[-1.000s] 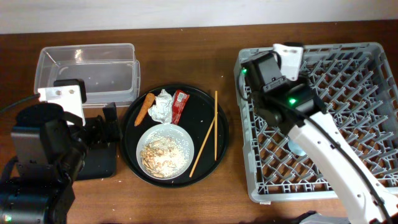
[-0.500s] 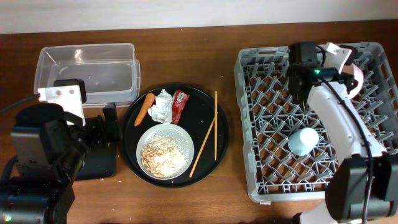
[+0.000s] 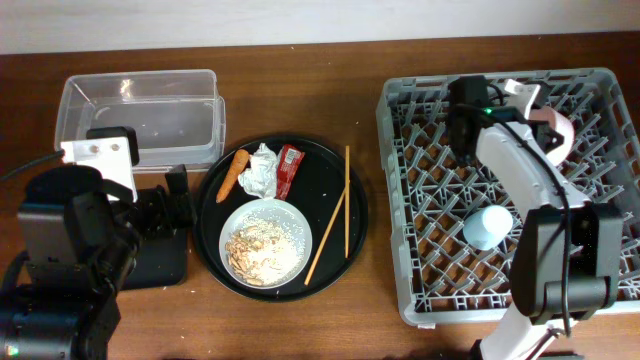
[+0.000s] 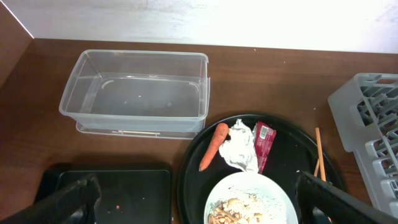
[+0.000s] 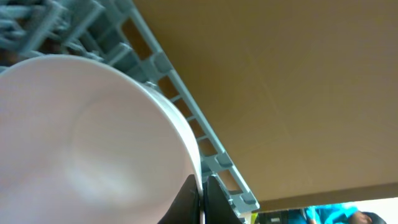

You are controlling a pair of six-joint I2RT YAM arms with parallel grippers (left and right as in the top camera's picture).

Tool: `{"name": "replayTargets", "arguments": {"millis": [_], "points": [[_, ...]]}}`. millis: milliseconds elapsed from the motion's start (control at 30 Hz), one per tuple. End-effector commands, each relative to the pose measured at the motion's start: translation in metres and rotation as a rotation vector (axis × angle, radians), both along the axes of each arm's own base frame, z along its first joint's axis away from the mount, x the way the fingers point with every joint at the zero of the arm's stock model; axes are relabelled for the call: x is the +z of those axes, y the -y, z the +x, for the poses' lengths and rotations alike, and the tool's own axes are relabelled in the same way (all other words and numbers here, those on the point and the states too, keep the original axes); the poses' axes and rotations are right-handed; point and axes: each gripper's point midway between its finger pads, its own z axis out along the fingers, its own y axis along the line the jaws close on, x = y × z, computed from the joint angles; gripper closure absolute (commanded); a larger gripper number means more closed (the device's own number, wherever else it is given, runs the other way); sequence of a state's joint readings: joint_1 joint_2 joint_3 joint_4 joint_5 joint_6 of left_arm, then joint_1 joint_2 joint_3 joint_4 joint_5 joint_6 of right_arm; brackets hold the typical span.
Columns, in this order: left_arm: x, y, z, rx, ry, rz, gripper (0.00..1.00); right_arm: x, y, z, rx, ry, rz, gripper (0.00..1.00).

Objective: Sort waste into correct bins and load items into the dishwasher rack
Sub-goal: 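Carry the pink bowl to the rack's back right and release, then grasp a wooden chopstick with the right gripper and place it in the rack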

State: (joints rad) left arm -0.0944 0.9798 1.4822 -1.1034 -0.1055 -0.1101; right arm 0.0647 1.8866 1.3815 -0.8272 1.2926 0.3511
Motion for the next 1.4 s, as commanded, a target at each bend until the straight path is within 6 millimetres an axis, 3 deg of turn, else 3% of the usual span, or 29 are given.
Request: {"name": "replayTargets", "arguments": {"millis": [0, 33, 100, 233, 267, 333, 467, 600, 633, 800, 900, 1100, 1167, 1267, 1367], "points": [[0.002, -0.001, 0.001, 0.010, 0.006, -0.004, 0.01, -0.026, -0.040, 0.011, 0.110, -0.077, 0.067, 0.96], [0.002, -0.001, 0.001, 0.010, 0.006, -0.004, 0.01, -0.028, -0.048, 0.012, 0.132, -0.087, 0.072, 0.96], [0.002, -0.001, 0.001, 0.010, 0.006, -0.004, 0.01, -0.028, -0.064, 0.013, 0.171, -0.108, 0.067, 0.85], [0.002, -0.001, 0.001, 0.010, 0.006, -0.004, 0.01, -0.024, -0.079, 0.014, 0.210, -0.113, 0.047, 0.31], [0.002, -0.001, 0.001, 0.010, 0.006, -0.004, 0.01, -0.023, -0.081, 0.013, 0.215, -0.117, 0.049, 0.24], [0.002, -0.001, 0.001, 0.010, 0.006, -0.004, 0.01, -0.017, -0.087, 0.011, 0.233, -0.112, 0.064, 0.18], [0.002, -0.001, 0.001, 0.010, 0.006, -0.004, 0.01, 0.007, -0.120, 0.010, 0.327, -0.038, 0.189, 0.15], [0.002, -0.001, 0.001, 0.010, 0.006, -0.004, 0.01, 0.009, -0.191, 0.002, 0.530, -0.003, 0.540, 0.20], [0.002, -0.001, 0.001, 0.010, 0.006, -0.004, 0.01, 0.001, -0.230, -0.007, 0.625, -0.034, 0.738, 0.23], [0.002, -0.001, 0.001, 0.010, 0.006, -0.004, 0.01, -0.025, -0.328, -0.039, 0.804, -0.198, 1.195, 0.35], [0.002, -0.001, 0.001, 0.010, 0.006, -0.004, 0.01, -0.042, -0.346, -0.049, 0.731, -0.231, 1.285, 0.48], [0.002, -0.001, 0.001, 0.010, 0.006, -0.004, 0.01, -0.096, -0.361, -0.063, 0.534, -0.307, 1.346, 0.54], [0.002, -0.001, 0.001, 0.010, 0.006, -0.004, 0.01, -0.113, -0.366, -0.061, 0.525, -0.330, 1.342, 0.64], [0.002, -0.001, 0.001, 0.010, 0.006, -0.004, 0.00, -0.136, -0.367, -0.057, 0.493, -0.350, 1.330, 0.76], [0.002, -0.001, 0.001, 0.010, 0.006, -0.004, 0.01, -0.158, -0.354, -0.052, 0.389, -0.314, 1.272, 0.74]]}}
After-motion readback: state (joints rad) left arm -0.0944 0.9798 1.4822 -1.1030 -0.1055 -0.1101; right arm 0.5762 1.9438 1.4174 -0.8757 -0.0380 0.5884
